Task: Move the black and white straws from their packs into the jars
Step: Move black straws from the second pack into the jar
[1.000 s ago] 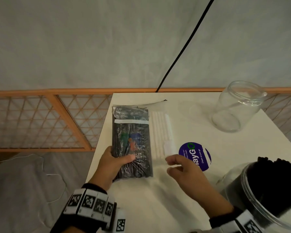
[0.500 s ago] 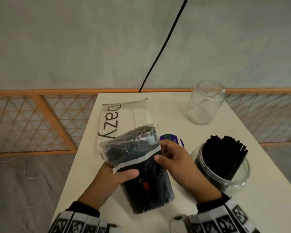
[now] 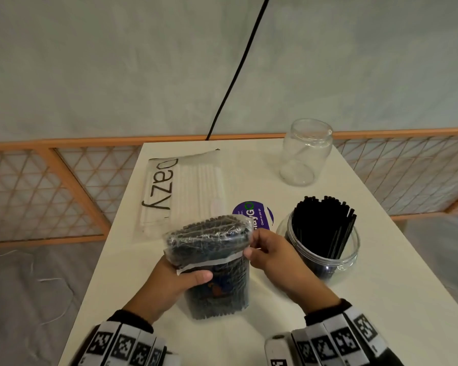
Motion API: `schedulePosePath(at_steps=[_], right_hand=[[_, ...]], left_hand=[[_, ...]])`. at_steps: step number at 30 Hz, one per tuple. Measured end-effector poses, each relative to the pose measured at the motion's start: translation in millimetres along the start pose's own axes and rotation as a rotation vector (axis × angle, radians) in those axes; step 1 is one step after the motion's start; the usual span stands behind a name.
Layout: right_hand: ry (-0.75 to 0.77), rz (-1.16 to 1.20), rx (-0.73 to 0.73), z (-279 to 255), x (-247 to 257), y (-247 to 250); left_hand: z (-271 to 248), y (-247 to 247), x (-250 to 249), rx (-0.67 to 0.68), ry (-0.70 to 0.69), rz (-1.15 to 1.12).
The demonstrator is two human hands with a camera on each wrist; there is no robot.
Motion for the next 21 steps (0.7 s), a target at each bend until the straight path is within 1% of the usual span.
schedulePosePath(at_steps=[2, 4, 9, 12, 15, 17, 21], right_hand=[[-0.034, 0.031, 0.028, -2, -3, 2], [-0.067, 0.053, 0.024, -3, -5, 4], [-0.041, 0.084, -0.023, -7, -5, 9], [-0.031, 0.110, -0.015, -10, -4, 12], [-0.030, 0.161, -0.023, -12, -1, 13], [-0.013, 0.186, -0.018, -14, 4, 13], [0.040, 0.242, 0.045, -23, 21, 16]], left_hand=[[-2, -2, 2, 0.009, 0.012, 0.013], [-3, -3, 3, 0.013, 0.022, 0.010], [-2, -4, 1, -0.003, 0.022, 0.006], [1, -5, 1, -0.047, 0.003, 0.030], [3, -9, 1, -0.078, -0.022, 0.102], [6, -10, 1, -0.125, -0.037, 0.160], [11, -10, 1, -0.238, -0.058, 0.233]])
Point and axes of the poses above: each hand's wrist, its own z-axis towards the middle knuckle, its own y-axis out of the back of the hand, x = y × z, the point moved 1 cm from there along z, towards the middle knuckle, and after that the axes turned 7 degrees about -y, right-handed, at the moved point
